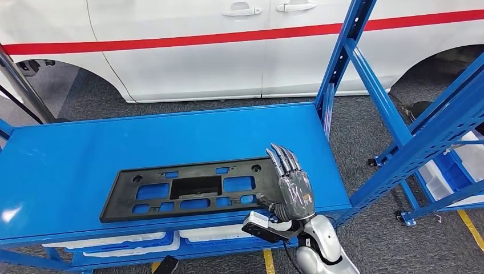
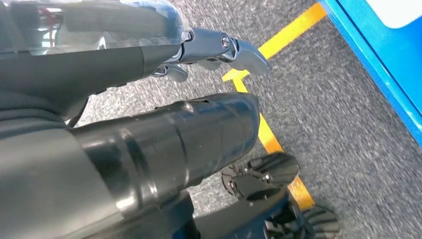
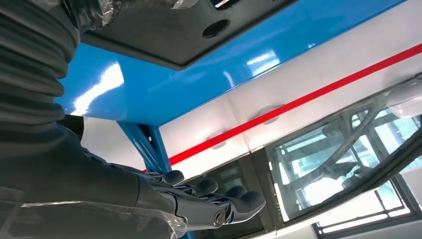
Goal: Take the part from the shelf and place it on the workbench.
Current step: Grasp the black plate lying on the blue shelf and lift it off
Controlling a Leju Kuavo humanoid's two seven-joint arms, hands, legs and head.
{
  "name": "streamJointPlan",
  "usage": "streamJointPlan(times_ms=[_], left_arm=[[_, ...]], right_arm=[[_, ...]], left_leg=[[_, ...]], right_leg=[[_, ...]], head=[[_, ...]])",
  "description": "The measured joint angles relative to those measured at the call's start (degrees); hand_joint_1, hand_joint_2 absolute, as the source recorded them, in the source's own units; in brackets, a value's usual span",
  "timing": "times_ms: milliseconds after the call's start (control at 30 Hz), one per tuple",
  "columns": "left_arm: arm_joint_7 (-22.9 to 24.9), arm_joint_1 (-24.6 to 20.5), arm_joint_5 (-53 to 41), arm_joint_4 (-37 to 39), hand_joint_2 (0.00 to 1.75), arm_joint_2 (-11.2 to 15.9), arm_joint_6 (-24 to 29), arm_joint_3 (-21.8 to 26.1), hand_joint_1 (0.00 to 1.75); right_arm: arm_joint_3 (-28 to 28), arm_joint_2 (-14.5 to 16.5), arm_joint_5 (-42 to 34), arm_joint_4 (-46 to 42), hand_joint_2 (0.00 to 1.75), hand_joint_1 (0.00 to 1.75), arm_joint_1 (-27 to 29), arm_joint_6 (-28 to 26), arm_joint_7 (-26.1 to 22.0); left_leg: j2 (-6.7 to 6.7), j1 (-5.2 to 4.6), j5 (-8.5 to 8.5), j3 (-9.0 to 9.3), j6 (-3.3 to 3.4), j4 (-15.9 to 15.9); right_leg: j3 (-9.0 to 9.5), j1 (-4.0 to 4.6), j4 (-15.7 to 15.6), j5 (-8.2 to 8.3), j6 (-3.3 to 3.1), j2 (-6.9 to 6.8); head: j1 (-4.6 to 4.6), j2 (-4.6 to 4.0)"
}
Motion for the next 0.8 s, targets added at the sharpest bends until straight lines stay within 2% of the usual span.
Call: streamJointPlan(times_ms=[133,433,800], left_arm=[[0.19,-0.01,-0.03,0.0,0.0,0.0,0.02,-0.44,0.0],[0.66,-0.04,-0.56,0.0,0.0,-0.01,0.01,-1.18,0.0],[1.8,-0.2,-1.05,0.0,0.0,-0.09,0.54,-2.33,0.0]], right_arm=[[0.23,-0.27,-1.06,0.01,1.75,0.0,-0.07,0.77,-0.62],[2.09,-0.63,-6.55,-0.01,1.75,0.0,-1.09,6.36,-5.51],[6.78,-0.79,-3.09,-0.81,1.75,0.0,-7.93,7.85,-3.57]], left_leg=[[-0.01,0.07,0.06,0.0,-0.42,-0.04],[0.0,0.04,0.07,0.16,-0.46,-0.03],[0.0,-0.05,0.08,0.23,-0.46,0.01]], right_leg=[[0.04,0.06,0.08,-0.02,-0.09,-0.02],[0.2,-0.02,0.09,0.02,-0.12,-0.02],[0.25,-0.08,0.09,0.03,-0.11,-0.04]], head=[[0.0,0.0],[0.0,0.0],[0.0,0.0]])
